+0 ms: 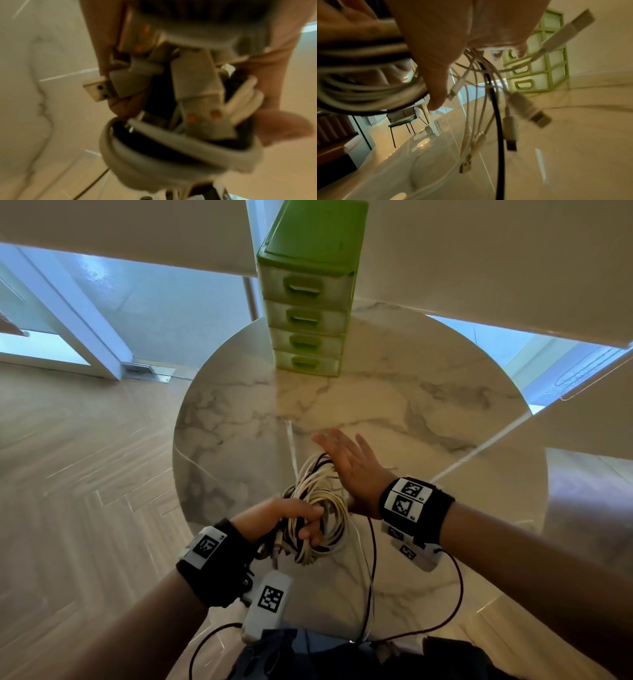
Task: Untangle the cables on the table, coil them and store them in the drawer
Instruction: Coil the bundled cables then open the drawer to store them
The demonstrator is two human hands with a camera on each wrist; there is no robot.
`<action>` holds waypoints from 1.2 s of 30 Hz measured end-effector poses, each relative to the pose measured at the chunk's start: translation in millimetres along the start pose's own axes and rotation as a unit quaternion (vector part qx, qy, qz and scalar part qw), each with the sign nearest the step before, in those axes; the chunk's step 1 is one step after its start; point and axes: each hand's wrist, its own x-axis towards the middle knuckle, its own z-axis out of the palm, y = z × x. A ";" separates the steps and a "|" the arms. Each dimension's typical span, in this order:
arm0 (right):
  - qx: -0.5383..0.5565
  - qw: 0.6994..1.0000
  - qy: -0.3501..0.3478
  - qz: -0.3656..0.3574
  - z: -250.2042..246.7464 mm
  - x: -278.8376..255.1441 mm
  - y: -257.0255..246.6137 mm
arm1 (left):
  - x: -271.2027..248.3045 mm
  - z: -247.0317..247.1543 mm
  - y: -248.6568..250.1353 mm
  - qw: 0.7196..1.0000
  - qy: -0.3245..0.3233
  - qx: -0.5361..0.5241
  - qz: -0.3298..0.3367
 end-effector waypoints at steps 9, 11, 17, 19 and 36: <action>0.317 0.947 0.049 0.008 -4.6 10.4 -9.1 | -6.4 9.2 9.2 0.982 -0.159 -0.094 0.027; 0.348 0.936 0.030 0.035 -7.0 9.4 -10.6 | -8.6 12.0 16.1 0.983 -0.130 -0.108 0.072; 0.437 0.892 -0.012 0.118 0.8 9.0 -16.6 | -2.7 23.7 30.2 0.948 0.035 -0.253 0.187; 0.499 0.858 -0.008 0.120 2.2 5.9 -17.0 | 0.5 27.0 33.6 0.937 0.061 -0.271 0.210; 0.758 0.612 -0.064 0.215 -0.4 -0.3 -28.1 | 34.2 27.9 48.0 0.905 0.228 -0.277 0.226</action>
